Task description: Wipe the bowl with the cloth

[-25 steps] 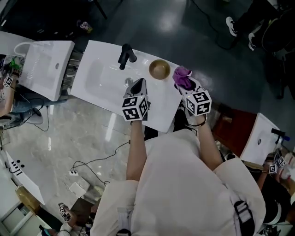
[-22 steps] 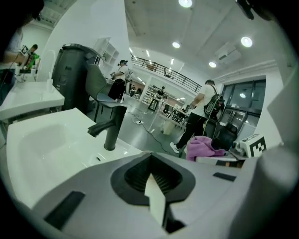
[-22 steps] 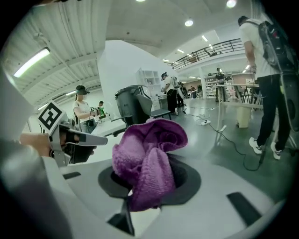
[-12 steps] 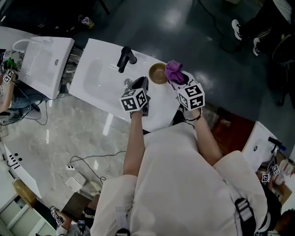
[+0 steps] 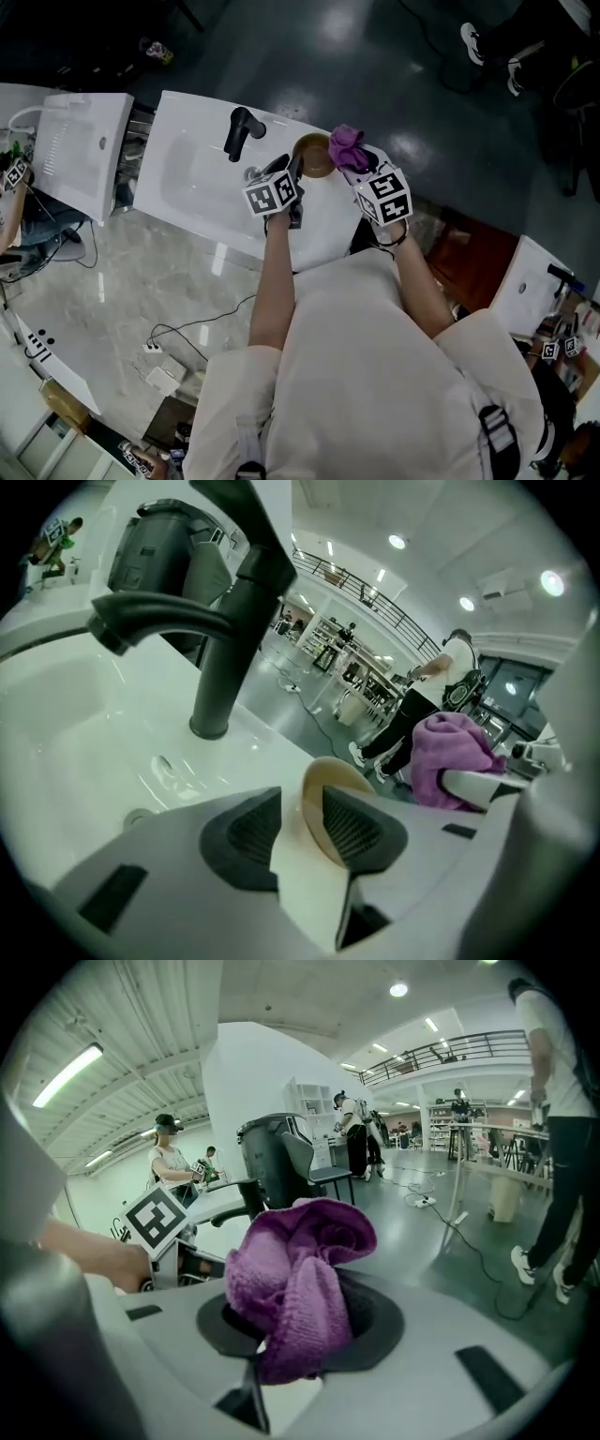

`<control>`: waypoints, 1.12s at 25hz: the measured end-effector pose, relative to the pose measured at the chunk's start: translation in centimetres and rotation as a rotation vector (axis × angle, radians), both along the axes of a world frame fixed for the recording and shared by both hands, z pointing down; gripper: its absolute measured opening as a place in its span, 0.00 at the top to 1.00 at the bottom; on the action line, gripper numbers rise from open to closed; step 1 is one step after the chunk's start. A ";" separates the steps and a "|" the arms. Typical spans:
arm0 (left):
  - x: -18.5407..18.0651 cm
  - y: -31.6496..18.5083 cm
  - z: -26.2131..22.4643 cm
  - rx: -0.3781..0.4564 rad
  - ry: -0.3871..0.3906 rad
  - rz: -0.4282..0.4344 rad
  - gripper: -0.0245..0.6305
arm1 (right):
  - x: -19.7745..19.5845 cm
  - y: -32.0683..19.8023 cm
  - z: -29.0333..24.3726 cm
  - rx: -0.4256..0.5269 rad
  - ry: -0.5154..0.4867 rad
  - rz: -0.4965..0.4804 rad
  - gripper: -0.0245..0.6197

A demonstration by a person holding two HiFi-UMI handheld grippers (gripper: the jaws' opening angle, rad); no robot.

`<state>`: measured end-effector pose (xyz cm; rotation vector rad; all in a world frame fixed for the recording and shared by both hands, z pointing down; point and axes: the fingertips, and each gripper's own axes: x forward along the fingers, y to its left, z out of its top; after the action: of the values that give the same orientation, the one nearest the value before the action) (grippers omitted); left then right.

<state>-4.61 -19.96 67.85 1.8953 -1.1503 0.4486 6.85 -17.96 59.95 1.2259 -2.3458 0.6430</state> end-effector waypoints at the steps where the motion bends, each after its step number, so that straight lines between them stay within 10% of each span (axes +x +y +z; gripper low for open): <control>1: 0.1 0.0 0.2 -0.008 0.005 -0.007 0.75 | 0.1 0.1 0.0 -0.002 0.001 0.001 0.77; 6: 0.3 -0.4 0.6 -0.033 0.018 -0.037 0.93 | 0.3 0.1 0.0 -0.006 0.007 -0.006 0.77; 19: -2.4 0.1 -4.9 0.166 -0.056 -0.096 0.94 | -5.1 0.9 -2.0 0.055 0.029 -0.182 0.77; 28: -5.5 1.6 -9.5 0.331 -0.257 -0.102 0.94 | -9.7 2.4 -1.2 -0.036 0.339 -0.465 0.77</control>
<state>-10.07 -18.31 58.35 2.0901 -1.5633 0.4779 -2.86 -15.58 58.73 0.6679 -2.2007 0.2914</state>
